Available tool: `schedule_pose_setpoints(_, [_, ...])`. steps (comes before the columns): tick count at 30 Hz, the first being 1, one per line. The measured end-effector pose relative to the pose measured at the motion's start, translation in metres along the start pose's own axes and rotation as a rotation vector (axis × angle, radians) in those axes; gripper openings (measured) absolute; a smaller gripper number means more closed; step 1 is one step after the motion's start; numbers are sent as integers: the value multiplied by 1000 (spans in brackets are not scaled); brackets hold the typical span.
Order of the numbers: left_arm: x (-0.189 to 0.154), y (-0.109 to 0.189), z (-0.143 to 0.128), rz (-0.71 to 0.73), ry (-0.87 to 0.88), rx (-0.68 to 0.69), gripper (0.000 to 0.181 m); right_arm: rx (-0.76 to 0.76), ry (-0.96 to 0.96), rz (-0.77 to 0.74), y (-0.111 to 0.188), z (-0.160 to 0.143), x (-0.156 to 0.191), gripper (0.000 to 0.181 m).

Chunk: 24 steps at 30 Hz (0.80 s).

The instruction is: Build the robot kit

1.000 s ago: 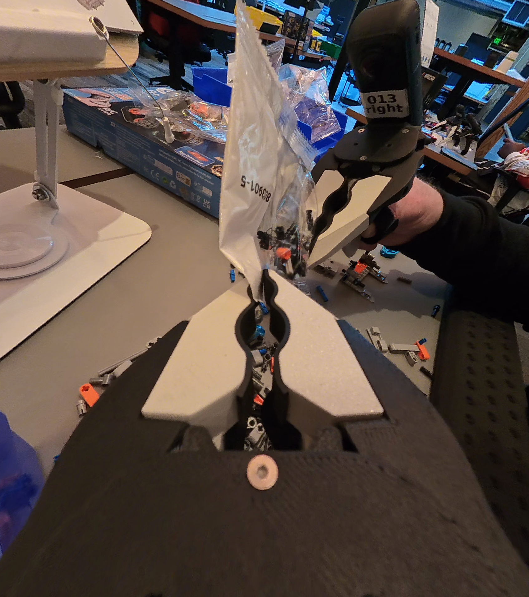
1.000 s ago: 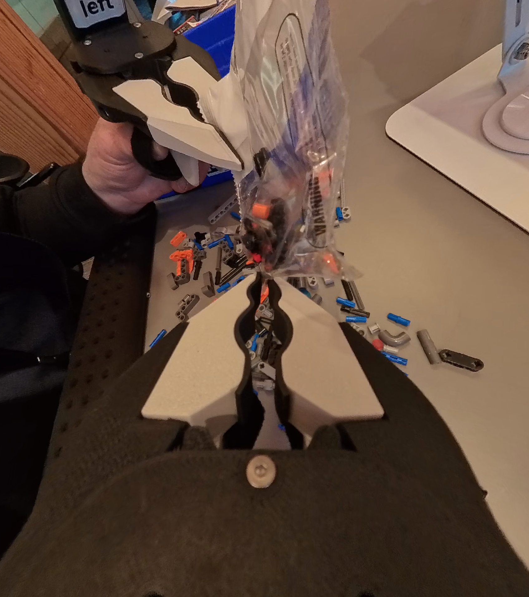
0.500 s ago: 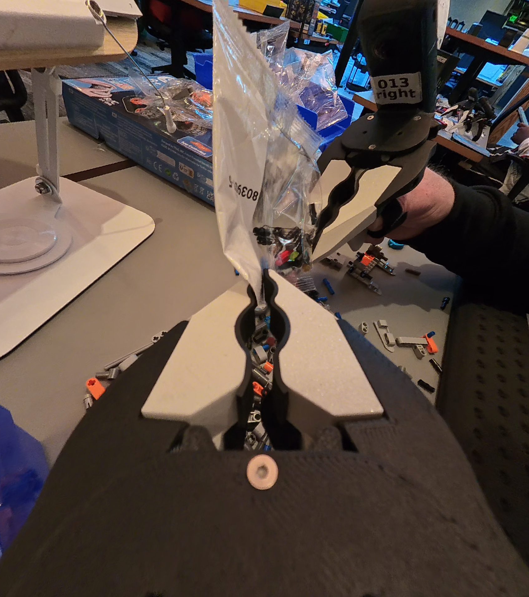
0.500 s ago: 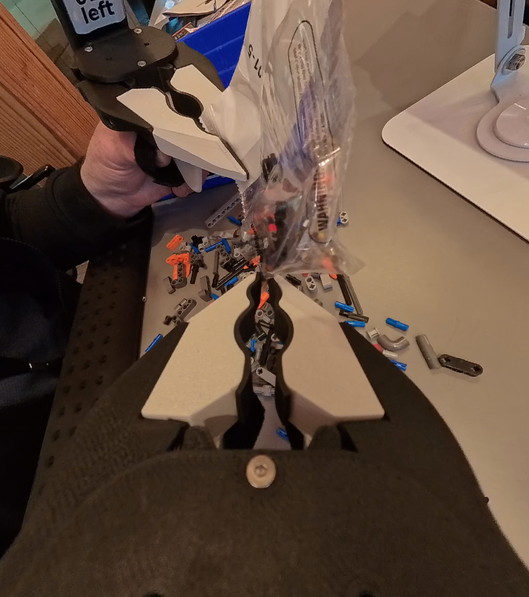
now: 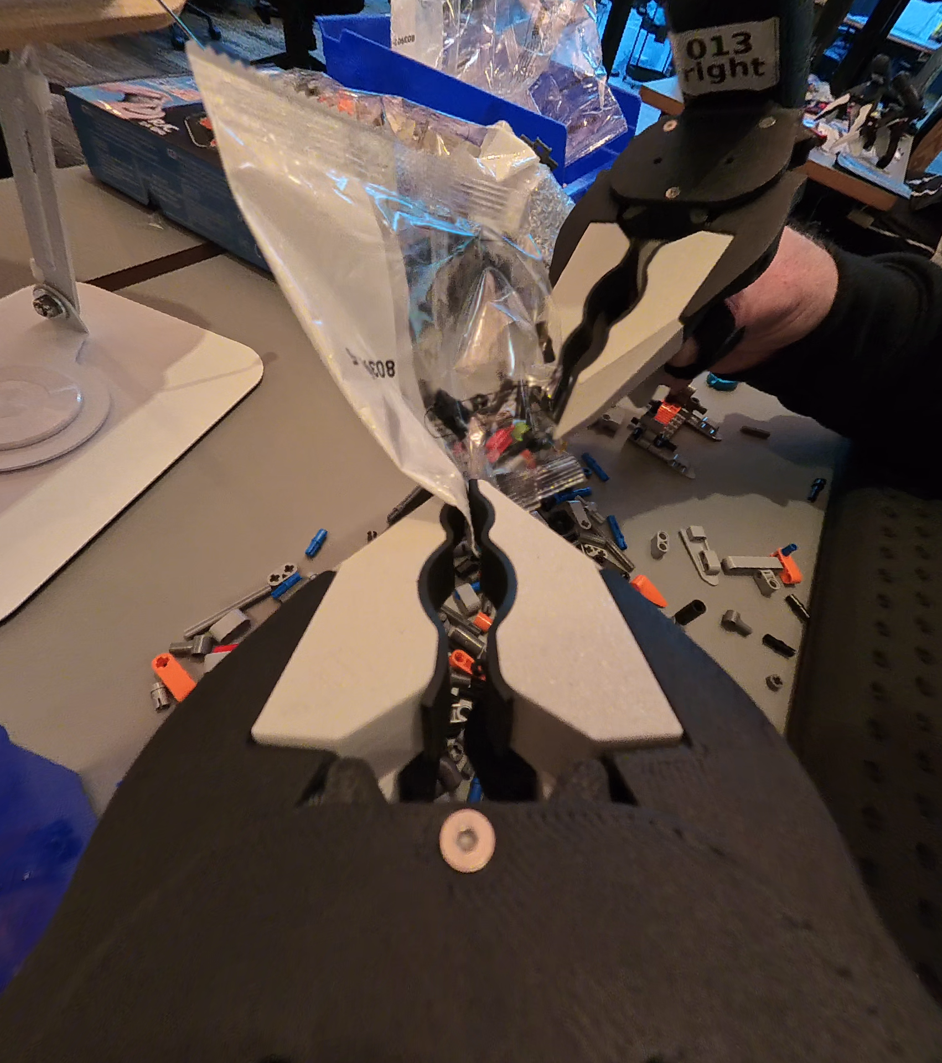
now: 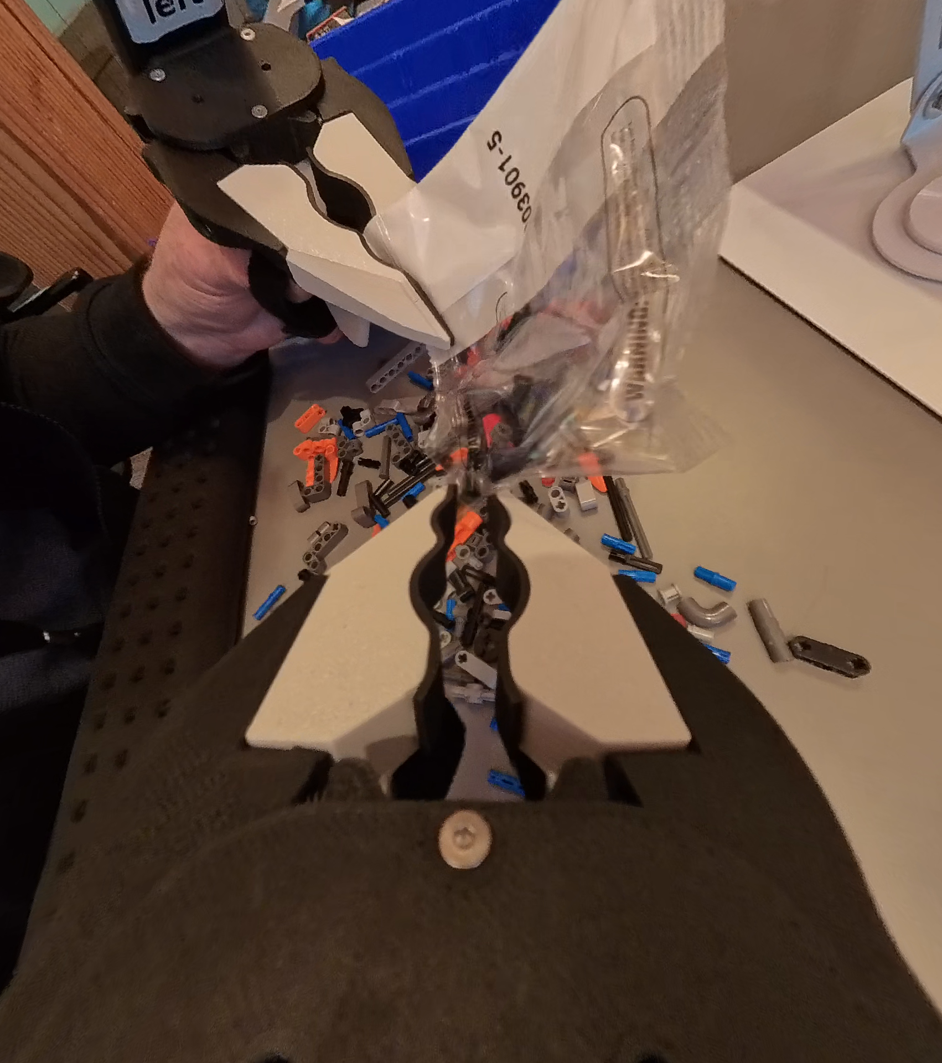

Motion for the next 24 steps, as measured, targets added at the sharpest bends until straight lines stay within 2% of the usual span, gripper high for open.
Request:
schedule_pose_setpoints(3, [0,0,0,12,-16,-2,0,-3,24,-15,1,0,0,3])
schedule_pose_setpoints(9, [0,0,1,28,-28,-20,0,-24,-15,18,4,1,-2,14])
schedule_pose_setpoints(12, [0,1,4,33,-32,-42,0,-37,-22,28,7,2,-3,3])
schedule_pose_setpoints(15, [0,1,4,23,-18,-55,0,-40,-18,27,8,3,-3,0])
schedule_pose_setpoints(24, [-1,0,4,0,14,-67,0,-34,-65,85,10,2,-3,4])
Point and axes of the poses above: each gripper's, where its closed fingertips meet, y back along the fingers, z out of its top, x = y × z across the jaws, the point moved 6 cm from there along y, back along the fingers, and after that the axes turned 11 degrees about -y, right-handed, at the moved point
